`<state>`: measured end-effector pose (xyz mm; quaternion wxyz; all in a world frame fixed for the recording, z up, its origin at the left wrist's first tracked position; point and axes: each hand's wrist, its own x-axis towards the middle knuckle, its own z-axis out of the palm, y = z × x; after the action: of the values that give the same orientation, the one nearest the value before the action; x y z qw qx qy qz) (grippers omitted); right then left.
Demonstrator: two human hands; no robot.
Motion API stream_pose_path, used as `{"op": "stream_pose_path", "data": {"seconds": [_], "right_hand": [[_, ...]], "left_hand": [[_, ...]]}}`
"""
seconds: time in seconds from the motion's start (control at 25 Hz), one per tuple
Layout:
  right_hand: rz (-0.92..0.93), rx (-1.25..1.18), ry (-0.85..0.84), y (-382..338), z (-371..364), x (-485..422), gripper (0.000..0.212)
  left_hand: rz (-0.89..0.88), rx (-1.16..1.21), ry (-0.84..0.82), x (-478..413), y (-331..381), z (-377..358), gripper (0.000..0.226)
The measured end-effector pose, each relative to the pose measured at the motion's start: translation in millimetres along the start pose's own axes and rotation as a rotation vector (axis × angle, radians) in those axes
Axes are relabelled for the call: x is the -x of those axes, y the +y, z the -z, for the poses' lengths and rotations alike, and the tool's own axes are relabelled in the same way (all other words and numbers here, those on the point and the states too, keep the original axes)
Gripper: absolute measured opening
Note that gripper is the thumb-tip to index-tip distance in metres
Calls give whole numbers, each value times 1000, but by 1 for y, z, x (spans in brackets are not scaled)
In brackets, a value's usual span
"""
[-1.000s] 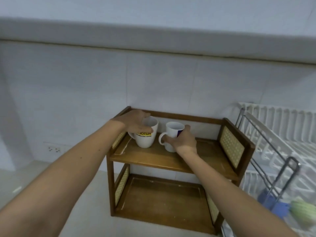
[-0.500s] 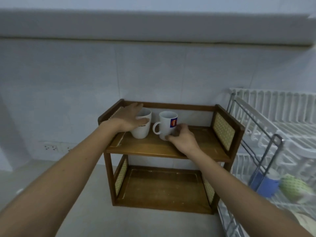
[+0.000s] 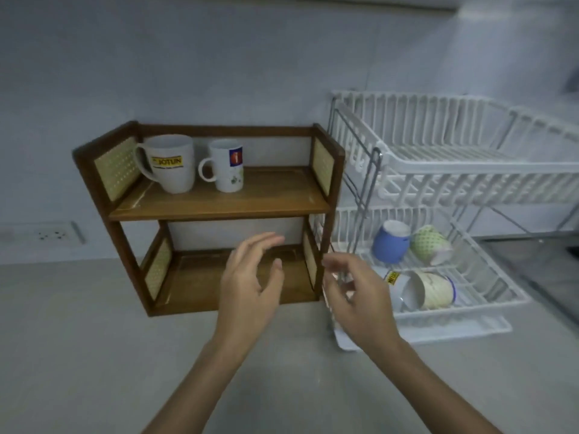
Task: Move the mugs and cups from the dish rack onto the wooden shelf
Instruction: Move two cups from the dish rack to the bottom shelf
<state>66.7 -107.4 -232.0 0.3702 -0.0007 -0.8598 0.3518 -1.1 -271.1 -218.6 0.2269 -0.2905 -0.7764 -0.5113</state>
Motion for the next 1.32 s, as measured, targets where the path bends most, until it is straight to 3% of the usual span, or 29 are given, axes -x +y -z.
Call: {"op": "stream_pose_path", "data": {"seconds": [0.16,0.28,0.44,0.56,0.68,0.8,0.92,1.04,1.16,1.32], "right_hand": [[-141,152,69,74,74,42,24],[-365,325,-43,141,116,39,28],[-422,502,-451,210,151,9,58],[-370,474,-819,232,155,-25,84],[-289,508,-1062,245,146,-50,99],[-219,541,-1128,255,137,-56,102],[-191,481,-1009,263,139,-49,98],[-293,258,-728,264,157,-40,91],[-384,-43,-472,252,177,-28,81],[-349,-314,-499,204,187,-1,76]], "left_hand": [[-79,171,-256,50,45,-66,26],[-76,151,-499,51,56,-122,36],[-165,-281,-723,20,43,-204,71],[-332,-670,-949,-5,26,-251,72],[-315,-735,-1079,-18,14,-275,85],[-254,-711,-1020,-16,7,-284,91],[-131,-638,-904,-11,4,-279,94],[70,-354,-628,-6,20,-261,91],[142,-84,-385,14,51,-230,86],[189,119,-319,59,71,-164,94]]}}
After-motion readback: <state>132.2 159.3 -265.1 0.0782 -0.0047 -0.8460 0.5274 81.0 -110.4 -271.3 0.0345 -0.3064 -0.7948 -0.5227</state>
